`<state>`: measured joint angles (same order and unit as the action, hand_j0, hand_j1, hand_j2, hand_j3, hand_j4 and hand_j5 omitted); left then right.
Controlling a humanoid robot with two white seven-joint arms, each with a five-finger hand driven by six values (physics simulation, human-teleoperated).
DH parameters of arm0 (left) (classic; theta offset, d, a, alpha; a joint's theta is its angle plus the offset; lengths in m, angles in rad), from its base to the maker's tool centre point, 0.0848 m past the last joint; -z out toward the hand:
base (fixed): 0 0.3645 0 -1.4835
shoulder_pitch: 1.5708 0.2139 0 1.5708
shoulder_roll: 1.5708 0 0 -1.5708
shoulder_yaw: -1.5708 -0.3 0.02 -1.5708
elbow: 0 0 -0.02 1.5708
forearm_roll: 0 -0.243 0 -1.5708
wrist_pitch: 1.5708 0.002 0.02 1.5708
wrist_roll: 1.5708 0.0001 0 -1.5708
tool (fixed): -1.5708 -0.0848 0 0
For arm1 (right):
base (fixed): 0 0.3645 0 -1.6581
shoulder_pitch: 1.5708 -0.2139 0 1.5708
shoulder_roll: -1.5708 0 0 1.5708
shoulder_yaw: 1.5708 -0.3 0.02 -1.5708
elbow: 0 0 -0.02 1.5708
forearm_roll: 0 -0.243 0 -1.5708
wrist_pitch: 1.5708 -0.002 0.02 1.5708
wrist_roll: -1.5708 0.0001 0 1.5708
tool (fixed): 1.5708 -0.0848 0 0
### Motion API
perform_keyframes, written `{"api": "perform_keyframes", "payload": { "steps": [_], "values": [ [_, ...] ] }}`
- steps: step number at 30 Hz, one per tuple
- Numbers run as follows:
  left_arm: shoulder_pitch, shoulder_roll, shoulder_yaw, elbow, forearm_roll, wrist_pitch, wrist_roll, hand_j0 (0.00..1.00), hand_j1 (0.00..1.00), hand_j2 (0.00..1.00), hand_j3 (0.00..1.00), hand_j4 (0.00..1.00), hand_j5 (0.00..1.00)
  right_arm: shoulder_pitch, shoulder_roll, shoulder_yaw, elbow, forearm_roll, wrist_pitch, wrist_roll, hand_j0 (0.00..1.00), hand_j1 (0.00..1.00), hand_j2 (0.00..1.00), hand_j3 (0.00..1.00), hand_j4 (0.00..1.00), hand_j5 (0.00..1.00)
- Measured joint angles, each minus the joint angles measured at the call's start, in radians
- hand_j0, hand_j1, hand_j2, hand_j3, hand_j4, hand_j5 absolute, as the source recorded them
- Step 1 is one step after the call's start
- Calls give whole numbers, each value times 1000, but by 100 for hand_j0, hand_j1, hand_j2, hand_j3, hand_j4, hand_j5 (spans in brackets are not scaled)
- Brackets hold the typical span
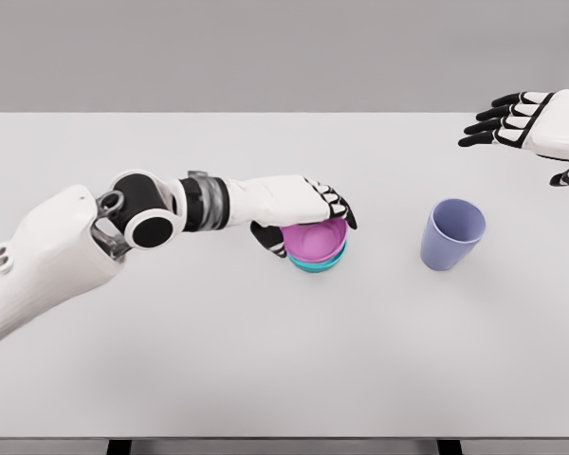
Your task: Stacking bowl and cup with both arms
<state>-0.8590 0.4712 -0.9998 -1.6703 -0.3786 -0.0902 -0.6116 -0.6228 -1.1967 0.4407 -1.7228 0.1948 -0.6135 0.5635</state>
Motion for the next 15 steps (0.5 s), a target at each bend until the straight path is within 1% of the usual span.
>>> {"api": "perform_keyframes", "payload": {
  "steps": [15],
  "values": [
    [-2,-24,-9,44,-3,0,0,73,73,73,73,73,73,-2,1,0,0,0,0,0,100,100,100,100,100,100]
  ]
}}
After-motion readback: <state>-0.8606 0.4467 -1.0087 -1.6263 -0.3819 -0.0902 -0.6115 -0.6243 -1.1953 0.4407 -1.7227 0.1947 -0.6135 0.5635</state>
